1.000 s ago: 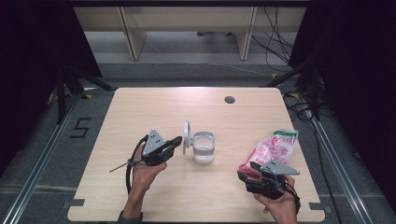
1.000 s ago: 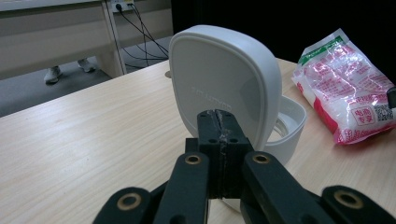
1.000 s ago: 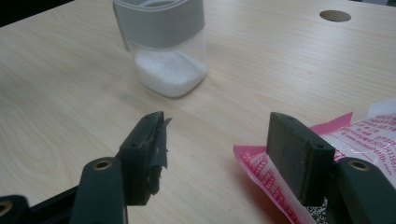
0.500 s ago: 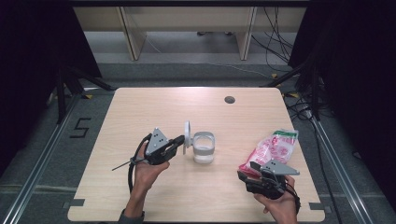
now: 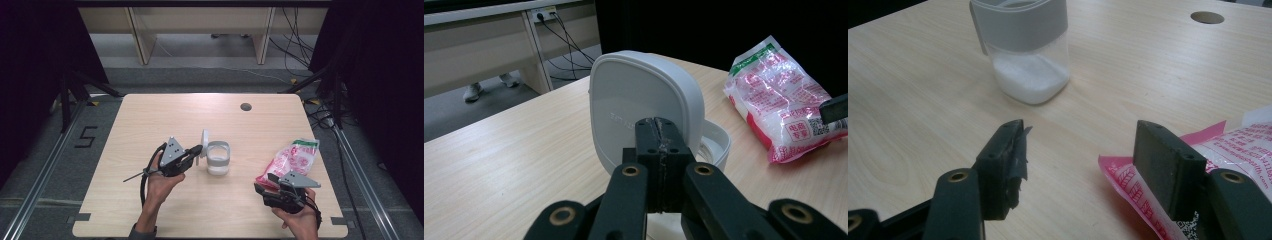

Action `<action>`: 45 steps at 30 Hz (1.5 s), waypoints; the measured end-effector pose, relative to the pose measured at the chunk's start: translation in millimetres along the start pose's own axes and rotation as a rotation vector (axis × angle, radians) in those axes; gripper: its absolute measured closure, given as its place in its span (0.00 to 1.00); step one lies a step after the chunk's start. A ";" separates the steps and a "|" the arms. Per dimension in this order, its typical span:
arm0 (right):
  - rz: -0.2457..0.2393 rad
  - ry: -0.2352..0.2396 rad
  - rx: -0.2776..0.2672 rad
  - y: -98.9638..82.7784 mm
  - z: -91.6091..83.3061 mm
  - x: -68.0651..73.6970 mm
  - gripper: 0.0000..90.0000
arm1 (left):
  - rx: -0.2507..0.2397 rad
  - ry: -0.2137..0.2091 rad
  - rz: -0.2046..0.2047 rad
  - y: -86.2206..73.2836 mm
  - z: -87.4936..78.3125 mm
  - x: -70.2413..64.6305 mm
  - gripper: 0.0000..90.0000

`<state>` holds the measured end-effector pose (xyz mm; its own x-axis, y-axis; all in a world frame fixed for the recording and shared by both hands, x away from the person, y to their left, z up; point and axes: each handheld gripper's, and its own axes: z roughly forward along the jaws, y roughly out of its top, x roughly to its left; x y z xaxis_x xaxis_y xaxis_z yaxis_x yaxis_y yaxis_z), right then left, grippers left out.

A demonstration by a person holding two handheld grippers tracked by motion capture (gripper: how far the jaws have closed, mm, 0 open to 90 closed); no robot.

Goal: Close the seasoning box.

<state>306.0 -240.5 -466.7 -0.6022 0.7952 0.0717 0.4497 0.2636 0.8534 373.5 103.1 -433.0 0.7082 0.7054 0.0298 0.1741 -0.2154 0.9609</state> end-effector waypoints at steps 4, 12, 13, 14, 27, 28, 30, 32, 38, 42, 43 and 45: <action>0.001 0.000 -0.001 0.1 0.1 1.0 0.43 | -0.001 -0.009 0.006 1.2 0.9 -2.1 0.99; -0.001 0.009 -0.006 -0.2 1.4 0.9 0.43 | -0.003 -0.022 0.016 4.0 3.2 -7.5 0.99; -0.001 0.008 -0.006 -0.2 1.4 1.0 0.43 | -0.003 -0.022 0.016 4.0 3.2 -7.5 0.99; -0.001 0.008 -0.006 -0.2 1.4 1.0 0.43 | -0.008 -0.025 0.010 4.0 4.0 -8.2 0.99; 0.018 0.003 -0.001 -0.7 1.1 2.8 0.43 | -0.009 -0.068 0.014 6.1 5.6 -15.1 0.98; 0.018 0.003 -0.001 -0.7 1.1 2.8 0.43 | -0.009 -0.068 0.014 6.1 5.6 -15.1 0.97; 0.008 0.002 -0.003 -0.6 1.1 1.9 0.43 | -0.009 -0.075 0.009 6.0 5.7 -15.9 0.95; 0.017 0.004 -0.002 -0.7 1.1 2.6 0.43 | -0.019 -0.052 0.034 6.2 4.9 -14.6 0.89; 0.012 0.003 -0.001 -1.2 1.6 1.5 0.43 | -0.031 -0.103 0.010 3.2 -3.3 -18.8 0.73; 0.004 0.015 -0.006 -1.3 2.4 0.2 0.43 | -0.023 -0.101 -0.002 -0.7 -8.7 -18.1 0.61; -0.003 0.011 -0.003 -1.4 2.7 -0.2 0.43 | -0.016 -0.097 -0.007 -1.6 -10.5 -18.2 0.59; -0.001 0.013 0.000 -1.7 3.2 -0.3 0.43 | 0.004 -0.089 -0.009 -5.4 -14.7 -18.6 0.54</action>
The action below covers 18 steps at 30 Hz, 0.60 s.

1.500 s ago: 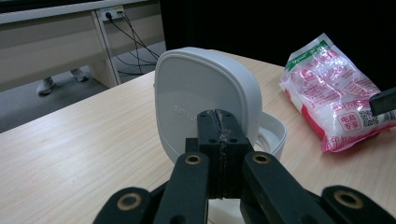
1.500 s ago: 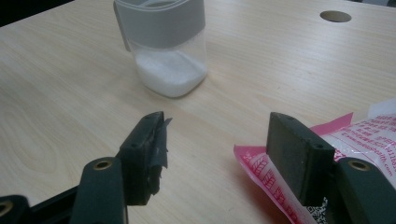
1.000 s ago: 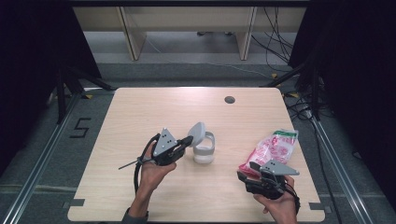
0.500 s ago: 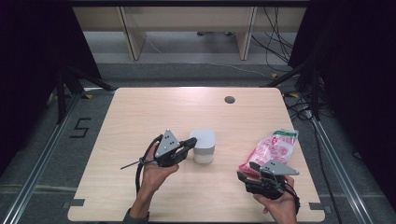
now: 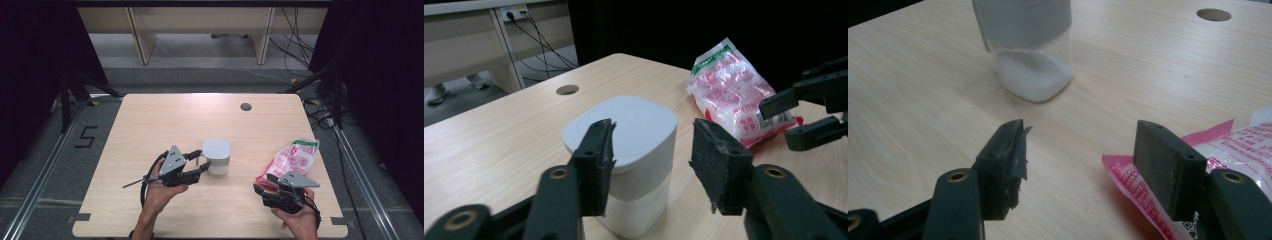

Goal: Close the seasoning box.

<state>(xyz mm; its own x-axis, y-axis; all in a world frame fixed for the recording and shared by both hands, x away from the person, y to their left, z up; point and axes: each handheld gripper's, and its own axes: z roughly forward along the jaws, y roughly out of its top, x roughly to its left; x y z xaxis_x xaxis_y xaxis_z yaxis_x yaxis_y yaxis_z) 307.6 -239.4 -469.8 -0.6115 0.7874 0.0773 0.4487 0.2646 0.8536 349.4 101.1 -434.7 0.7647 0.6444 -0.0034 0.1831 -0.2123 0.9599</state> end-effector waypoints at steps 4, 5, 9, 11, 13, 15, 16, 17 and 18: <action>0.015 -0.003 0.004 -0.8 0.5 1.3 0.42 | 0.012 0.000 0.006 -4.9 -2.4 0.0 0.47; 0.015 -0.003 0.004 -0.8 0.5 1.3 0.42 | 0.016 0.001 -0.002 -7.0 -2.5 -0.6 0.47; 0.018 0.005 0.003 -1.1 -0.3 1.2 0.41 | 0.029 0.000 -0.014 -12.6 -2.0 -2.0 0.41; 0.019 0.001 0.004 -1.3 -0.2 1.4 0.40 | 0.027 -0.006 -0.013 -15.6 -2.7 -3.6 0.40; -0.007 -0.005 0.000 -1.2 0.9 -0.1 0.40 | 0.024 -0.006 -0.023 -18.4 -4.4 -5.5 0.38; -0.002 0.007 0.000 -0.8 0.3 0.6 0.40 | 0.009 -0.008 -0.029 -22.9 -6.4 -5.8 0.38; -0.010 0.001 0.009 -0.5 0.0 0.7 0.40 | 0.010 -0.003 -0.038 -25.8 -7.4 -6.8 0.37; -0.007 0.006 0.003 -1.1 0.9 1.4 0.40 | 0.020 0.002 -0.029 -26.9 -8.9 -6.6 0.37; -0.005 0.008 0.004 -1.3 1.0 1.5 0.40 | 0.019 0.001 -0.040 -28.8 -9.0 -7.1 0.36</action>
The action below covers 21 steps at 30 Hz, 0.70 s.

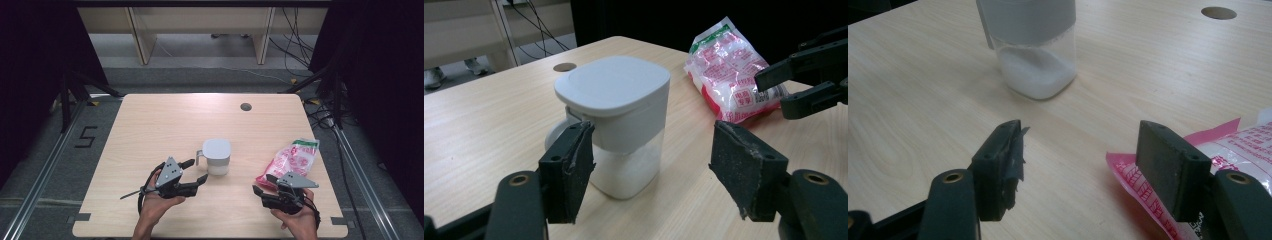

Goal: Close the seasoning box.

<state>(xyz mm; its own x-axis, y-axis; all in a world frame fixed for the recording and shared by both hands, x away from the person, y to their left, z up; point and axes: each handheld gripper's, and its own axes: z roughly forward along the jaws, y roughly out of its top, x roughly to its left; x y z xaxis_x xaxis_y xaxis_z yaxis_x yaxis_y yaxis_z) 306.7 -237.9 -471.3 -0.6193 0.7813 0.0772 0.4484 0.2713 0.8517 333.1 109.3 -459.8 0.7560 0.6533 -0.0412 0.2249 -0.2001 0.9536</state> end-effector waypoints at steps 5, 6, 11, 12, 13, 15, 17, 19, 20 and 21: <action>-0.012 -0.002 -0.001 0.8 -0.2 0.8 0.40 | 0.009 0.012 -0.012 -8.1 -1.9 -1.2 0.36; -0.015 -0.005 -0.001 0.9 -0.2 0.9 0.40 | 0.011 0.008 -0.003 -9.4 -2.3 -0.9 0.36; -0.006 0.001 0.010 1.4 0.0 2.1 0.40 | 0.018 0.010 -0.008 -16.1 -4.7 -4.8 0.35; 0.007 0.007 0.013 1.5 0.0 4.3 0.40 | 0.029 0.013 -0.007 -19.8 -5.2 -8.3 0.35; 0.009 0.012 0.015 1.3 -0.1 4.5 0.39 | 0.030 0.009 -0.009 -21.7 -5.5 -9.3 0.35; 0.012 0.018 0.022 0.7 -0.4 4.5 0.38 | 0.029 0.008 -0.011 -23.4 -5.8 -10.1 0.35; 0.004 0.031 0.022 -1.2 0.8 4.0 0.37 | 0.021 0.004 -0.020 -27.6 -5.8 -12.1 0.35; -0.020 0.033 0.030 -3.5 1.4 3.5 0.37 | 0.035 0.010 -0.024 -36.1 -5.1 -15.0 0.35; -0.020 0.033 0.030 -3.5 1.4 3.5 0.37 | 0.035 0.010 -0.024 -36.1 -5.1 -15.0 0.35; 0.010 0.037 0.035 -4.3 1.1 6.2 0.37 | 0.047 0.006 -0.025 -41.1 -5.4 -16.2 0.35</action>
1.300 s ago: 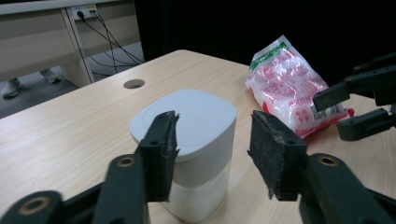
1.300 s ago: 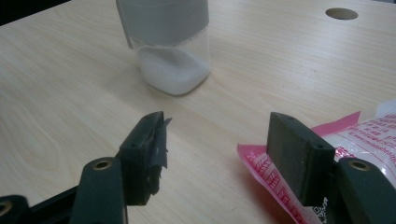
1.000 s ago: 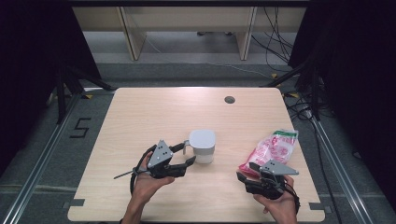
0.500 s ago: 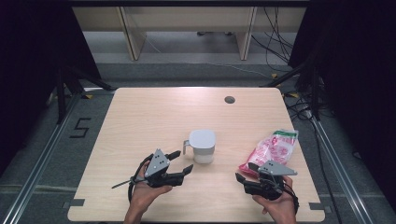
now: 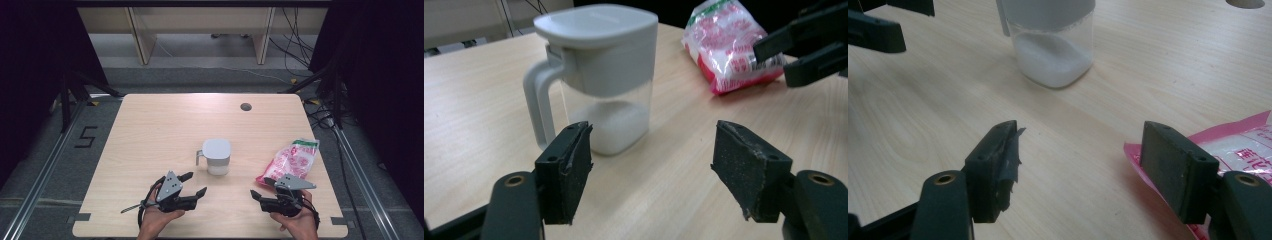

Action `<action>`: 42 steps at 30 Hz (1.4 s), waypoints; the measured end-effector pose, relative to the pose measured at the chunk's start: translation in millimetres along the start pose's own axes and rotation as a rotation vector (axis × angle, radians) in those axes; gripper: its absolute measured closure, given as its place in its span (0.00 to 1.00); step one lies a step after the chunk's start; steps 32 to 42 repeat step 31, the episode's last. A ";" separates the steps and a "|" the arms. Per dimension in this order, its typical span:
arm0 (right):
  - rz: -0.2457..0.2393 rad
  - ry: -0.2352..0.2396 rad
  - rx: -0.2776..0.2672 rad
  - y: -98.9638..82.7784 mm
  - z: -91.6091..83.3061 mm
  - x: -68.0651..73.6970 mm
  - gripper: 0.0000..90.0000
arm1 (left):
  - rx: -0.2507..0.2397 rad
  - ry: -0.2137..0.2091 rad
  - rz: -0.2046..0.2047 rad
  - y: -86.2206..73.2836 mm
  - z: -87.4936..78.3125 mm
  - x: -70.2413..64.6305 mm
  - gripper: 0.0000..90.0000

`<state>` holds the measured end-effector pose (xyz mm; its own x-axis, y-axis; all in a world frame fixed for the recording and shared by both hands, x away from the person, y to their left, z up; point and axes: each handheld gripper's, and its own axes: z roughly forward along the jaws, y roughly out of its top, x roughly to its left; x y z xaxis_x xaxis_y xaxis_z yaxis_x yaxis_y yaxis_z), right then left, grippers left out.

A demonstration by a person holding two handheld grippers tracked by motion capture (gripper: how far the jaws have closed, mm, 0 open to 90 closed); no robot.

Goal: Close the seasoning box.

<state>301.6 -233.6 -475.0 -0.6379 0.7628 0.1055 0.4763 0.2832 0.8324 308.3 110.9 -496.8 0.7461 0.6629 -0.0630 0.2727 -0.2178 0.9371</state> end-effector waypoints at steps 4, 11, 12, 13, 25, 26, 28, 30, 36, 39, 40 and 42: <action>-0.024 0.001 0.000 -1.1 -1.7 0.2 0.37 | 0.013 0.012 -0.023 -11.3 -2.0 -2.1 0.35; 0.004 0.007 0.007 -4.2 -4.7 3.0 0.36 | 0.001 0.027 -0.010 -10.4 -5.0 -1.8 0.34; -0.015 -0.001 0.024 -5.6 -5.5 2.6 0.36 | 0.007 0.033 -0.011 -10.4 -5.5 -2.0 0.34; -0.013 0.002 0.014 -6.3 -4.7 2.9 0.36 | 0.009 0.035 -0.017 -11.1 -5.1 -1.9 0.34; -0.052 -0.008 0.019 -7.4 -3.5 3.8 0.36 | 0.012 0.039 -0.012 -11.8 -5.6 -1.1 0.33; -0.051 -0.008 0.020 -7.4 -3.5 3.9 0.36 | 0.011 0.038 -0.014 -11.8 -5.6 -1.2 0.33; -0.051 -0.007 0.020 -7.4 -3.4 3.8 0.36 | 0.017 0.032 -0.005 -11.9 -5.4 -0.4 0.32; -0.049 -0.006 0.020 -7.4 -3.3 3.9 0.36 | 0.024 0.035 -0.007 -12.3 -5.0 0.2 0.32; -0.050 -0.007 0.021 -7.4 -3.3 3.8 0.36 | 0.025 0.041 -0.009 -13.0 -4.7 1.8 0.32; -0.050 -0.007 0.021 -7.4 -3.3 3.8 0.36 | 0.025 0.041 -0.009 -13.0 -4.7 1.8 0.32; -0.050 -0.007 0.021 -7.4 -3.3 3.8 0.36 | 0.025 0.041 -0.009 -13.0 -4.7 1.8 0.32; -0.050 -0.007 0.021 -7.4 -3.3 3.8 0.36 | 0.025 0.041 -0.009 -13.0 -4.7 1.8 0.32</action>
